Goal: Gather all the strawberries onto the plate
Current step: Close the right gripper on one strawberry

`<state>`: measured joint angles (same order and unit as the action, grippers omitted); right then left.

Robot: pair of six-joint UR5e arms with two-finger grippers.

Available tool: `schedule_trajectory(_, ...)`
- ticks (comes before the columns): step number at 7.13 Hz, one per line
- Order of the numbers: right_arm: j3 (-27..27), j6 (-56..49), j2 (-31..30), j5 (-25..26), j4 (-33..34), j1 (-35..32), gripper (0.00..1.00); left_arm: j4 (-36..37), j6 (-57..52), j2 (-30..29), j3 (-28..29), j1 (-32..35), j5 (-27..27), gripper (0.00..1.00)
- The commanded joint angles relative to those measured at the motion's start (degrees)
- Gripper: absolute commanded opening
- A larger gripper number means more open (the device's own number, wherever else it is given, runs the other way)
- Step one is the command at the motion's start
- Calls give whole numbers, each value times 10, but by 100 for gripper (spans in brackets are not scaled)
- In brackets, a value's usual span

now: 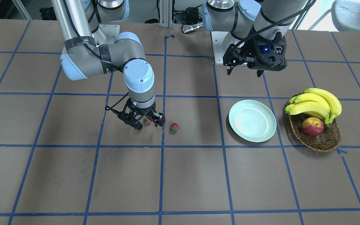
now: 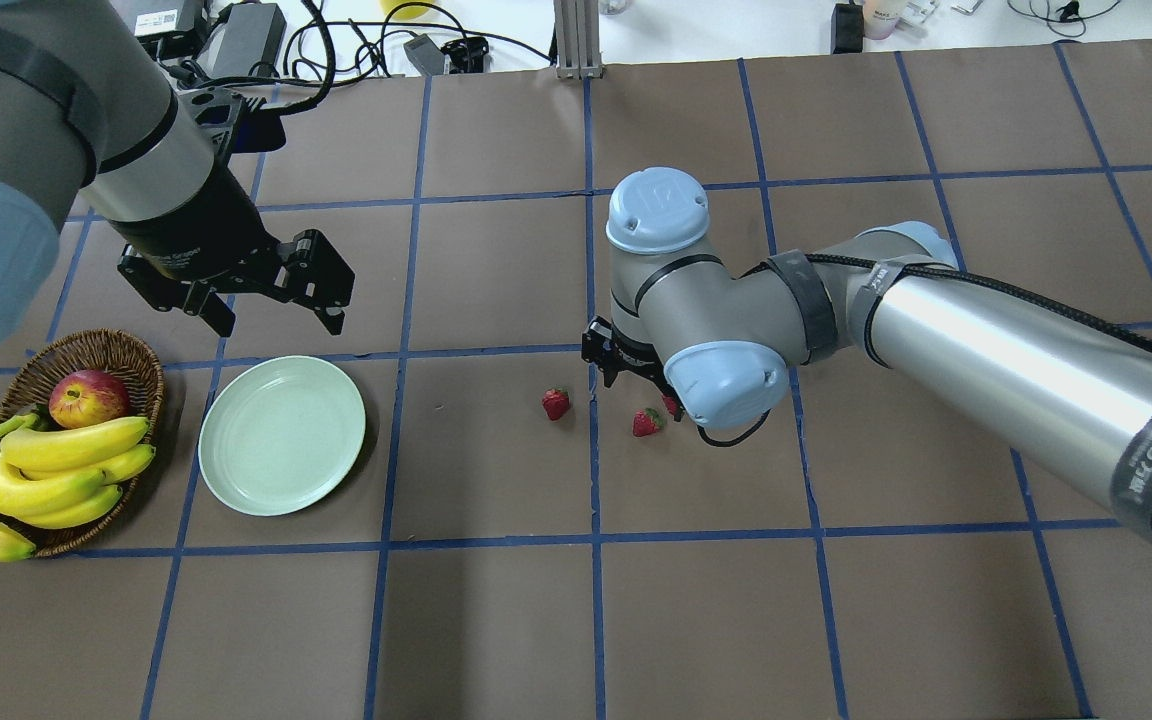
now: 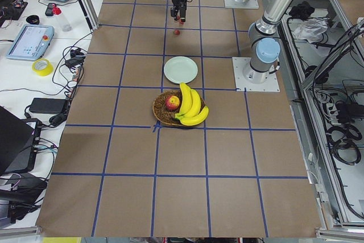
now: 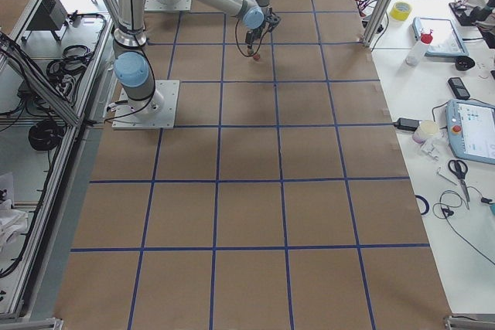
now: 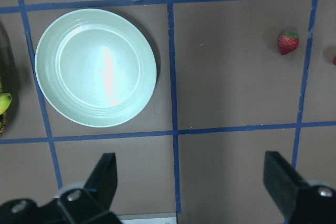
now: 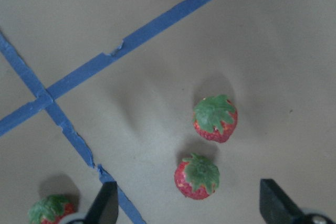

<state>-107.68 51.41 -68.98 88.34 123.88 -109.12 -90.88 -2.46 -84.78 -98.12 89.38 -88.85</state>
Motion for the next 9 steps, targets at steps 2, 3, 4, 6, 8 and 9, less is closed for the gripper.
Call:
schedule_trajectory(2,-39,7,17,1,60,0,91,0,0,0,0,1,0,100)
schedule_trajectory(3,-46,7,19,1,71,0,87,0,-1,0,-1,0,0,100)
schedule_trajectory(4,-46,7,19,1,71,0,69,0,-1,0,-1,1,0,100)
schedule_trajectory(6,-40,6,16,0,70,0,5,0,-1,0,-1,1,0,100)
schedule_trajectory(8,-38,1,13,-13,69,0,0,0,-1,0,0,1,0,100)
schedule_trajectory(9,-22,1,10,-23,68,-12,0,0,-1,0,-1,1,0,100)
